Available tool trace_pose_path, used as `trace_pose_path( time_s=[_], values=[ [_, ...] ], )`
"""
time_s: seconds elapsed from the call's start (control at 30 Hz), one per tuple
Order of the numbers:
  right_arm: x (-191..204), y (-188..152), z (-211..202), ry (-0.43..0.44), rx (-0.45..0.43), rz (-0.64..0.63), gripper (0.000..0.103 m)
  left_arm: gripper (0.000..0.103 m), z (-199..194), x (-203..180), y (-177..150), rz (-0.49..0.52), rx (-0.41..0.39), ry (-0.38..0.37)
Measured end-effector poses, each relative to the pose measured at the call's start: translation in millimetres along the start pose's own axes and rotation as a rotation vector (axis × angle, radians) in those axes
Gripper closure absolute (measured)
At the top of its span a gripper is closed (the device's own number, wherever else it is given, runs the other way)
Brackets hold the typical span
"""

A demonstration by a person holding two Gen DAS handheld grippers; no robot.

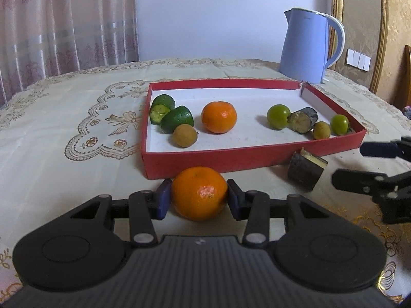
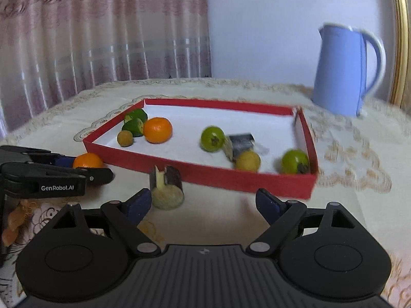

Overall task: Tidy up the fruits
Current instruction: 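Grasp the dark eggplant chunk with the right gripper while the left holds the mandarin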

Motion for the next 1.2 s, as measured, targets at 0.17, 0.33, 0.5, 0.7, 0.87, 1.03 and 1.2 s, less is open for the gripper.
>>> trace_pose_path(
  time_s=[0.17,0.33,0.5,0.7,0.87,1.03,1.2],
  values=[
    [14,7,10,0.01,0.004,-0.035,0.019,0.061,1,1,0,-0.012,0.003,-0.011],
    [26,9,20,0.021,0.025,-0.072,0.03,0.061,0,1,1,-0.019,0.002,-0.016],
    [28,9,33,0.025,0.055,-0.067,0.044,0.061,0,1,1,-0.021,0.002,-0.018],
    [32,4,39,0.033,0.069,-0.072,0.062,0.062,1,1,0,-0.021,0.002,-0.018],
    [34,3,38,0.009,0.054,-0.093,0.066,0.062,0,2,0,-0.02,0.002,-0.017],
    [34,7,30,-0.012,0.031,-0.101,0.069,0.062,0,1,0,-0.019,0.003,-0.017],
    [31,9,24,-0.045,0.014,-0.124,0.07,0.062,0,1,0,-0.02,0.003,-0.021]
  ],
)
Point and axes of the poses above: each gripper's, at about its wrist camera, not at the fingertips, and z roughly the way its jaws point, x to its left, y to its top, the point moved 10 cm from there along z, roughly the way its jaws point, and after that the axes turned 5 degrees about -z, right-handed, at the moved point
